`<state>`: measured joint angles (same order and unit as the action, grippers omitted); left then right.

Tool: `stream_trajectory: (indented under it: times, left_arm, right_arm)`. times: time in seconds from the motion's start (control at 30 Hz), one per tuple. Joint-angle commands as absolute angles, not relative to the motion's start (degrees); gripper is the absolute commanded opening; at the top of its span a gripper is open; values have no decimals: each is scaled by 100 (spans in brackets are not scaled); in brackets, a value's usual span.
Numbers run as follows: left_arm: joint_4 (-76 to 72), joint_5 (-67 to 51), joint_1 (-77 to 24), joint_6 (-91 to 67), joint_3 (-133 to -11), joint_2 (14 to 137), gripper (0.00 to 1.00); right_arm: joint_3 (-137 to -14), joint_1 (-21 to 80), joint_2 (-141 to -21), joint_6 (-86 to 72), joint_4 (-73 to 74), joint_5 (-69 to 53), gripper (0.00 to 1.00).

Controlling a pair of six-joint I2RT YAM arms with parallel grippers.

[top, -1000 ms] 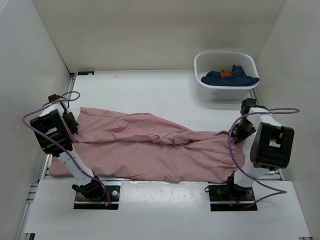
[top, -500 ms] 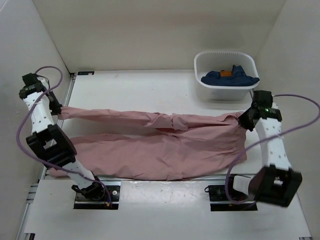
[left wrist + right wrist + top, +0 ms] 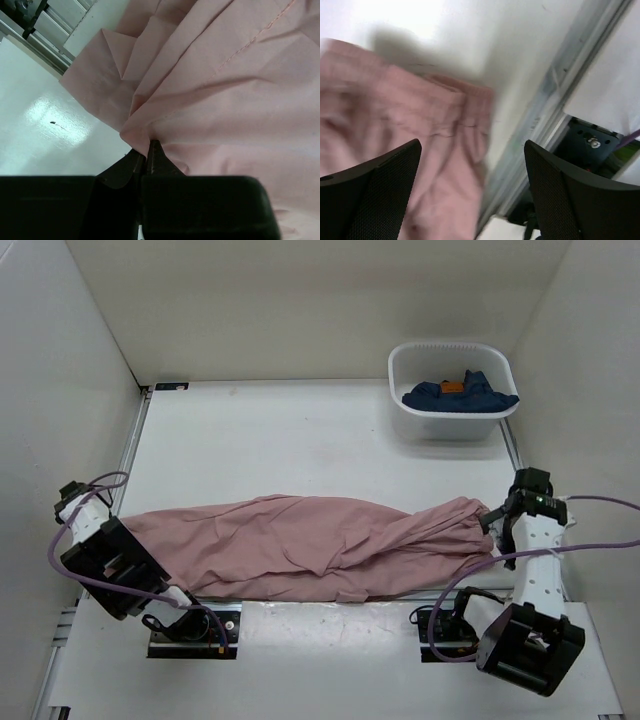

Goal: Fold and stack the trousers
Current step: Fold the trousers

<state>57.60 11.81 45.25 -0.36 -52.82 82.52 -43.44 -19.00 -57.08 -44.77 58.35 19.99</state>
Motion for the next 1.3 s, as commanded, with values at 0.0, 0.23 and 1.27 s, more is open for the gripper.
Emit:
stream_trajectory:
  times: [0.0,0.23,1.27]
  left_arm:
    - [5485,1195,4526,0,-5291,7866,14]
    - [5379,1195,4684,0,-5168,7928,14]
    - [5265,756,5010,0,-7065,8384,14]
  right_arm:
    - [-5322,-1907,-5625,-4729,5941,1996,88]
    - [-6038,-1907,-5958,-5492,5407,1012,90]
    - [-7222,-1495,-8648,-3775,4455,-97,0]
